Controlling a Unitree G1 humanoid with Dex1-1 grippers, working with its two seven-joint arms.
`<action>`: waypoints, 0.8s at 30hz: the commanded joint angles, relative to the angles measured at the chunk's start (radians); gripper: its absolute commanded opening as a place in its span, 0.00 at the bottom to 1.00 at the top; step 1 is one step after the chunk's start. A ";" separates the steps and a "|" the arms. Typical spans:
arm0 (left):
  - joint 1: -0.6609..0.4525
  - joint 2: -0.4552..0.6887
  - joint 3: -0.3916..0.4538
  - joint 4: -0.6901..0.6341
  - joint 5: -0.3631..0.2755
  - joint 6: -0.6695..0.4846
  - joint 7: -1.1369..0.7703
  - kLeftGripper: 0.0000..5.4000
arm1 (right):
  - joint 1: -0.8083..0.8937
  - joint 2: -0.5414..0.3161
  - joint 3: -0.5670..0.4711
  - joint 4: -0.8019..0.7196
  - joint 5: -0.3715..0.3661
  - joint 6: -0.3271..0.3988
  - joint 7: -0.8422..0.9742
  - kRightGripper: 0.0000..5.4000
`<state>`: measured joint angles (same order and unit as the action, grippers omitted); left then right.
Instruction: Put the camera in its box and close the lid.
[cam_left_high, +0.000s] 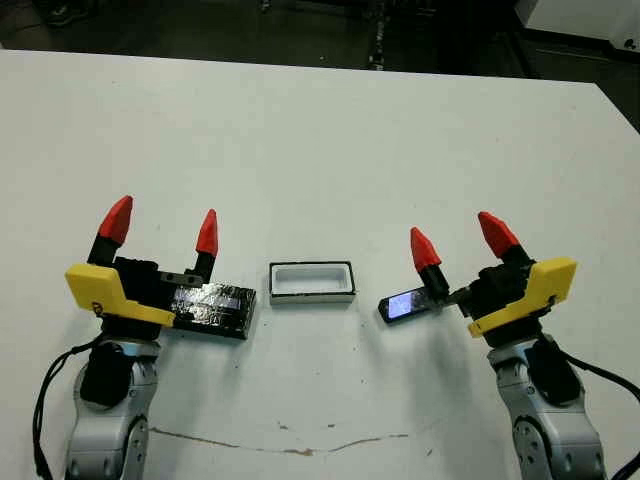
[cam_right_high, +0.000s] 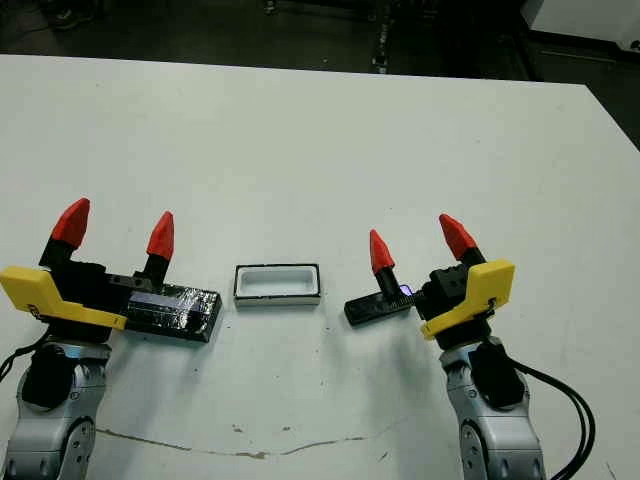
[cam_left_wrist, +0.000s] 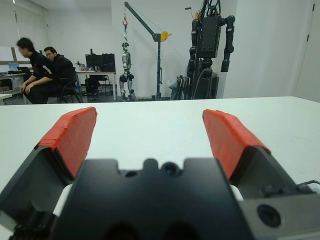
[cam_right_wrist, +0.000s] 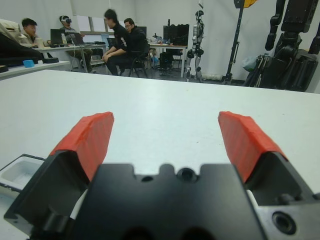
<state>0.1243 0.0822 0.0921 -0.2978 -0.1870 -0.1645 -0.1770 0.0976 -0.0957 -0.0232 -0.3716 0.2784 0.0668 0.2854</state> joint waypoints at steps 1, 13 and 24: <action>0.015 0.005 -0.001 0.013 0.002 0.001 -0.004 1.00 | 0.013 -0.009 -0.005 0.009 0.007 -0.012 0.009 1.00; 0.015 0.006 -0.002 0.015 0.003 0.002 -0.007 1.00 | -0.069 -0.150 -0.063 0.031 0.055 0.048 0.130 1.00; 0.014 0.004 -0.008 0.012 0.016 -0.002 -0.002 1.00 | -0.578 -0.662 -0.024 0.383 0.094 0.059 0.822 1.00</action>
<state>0.1304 0.0813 0.0875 -0.2929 -0.1761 -0.1674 -0.1776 -0.4262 -0.7242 -0.0879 -0.0428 0.3950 0.1597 1.0234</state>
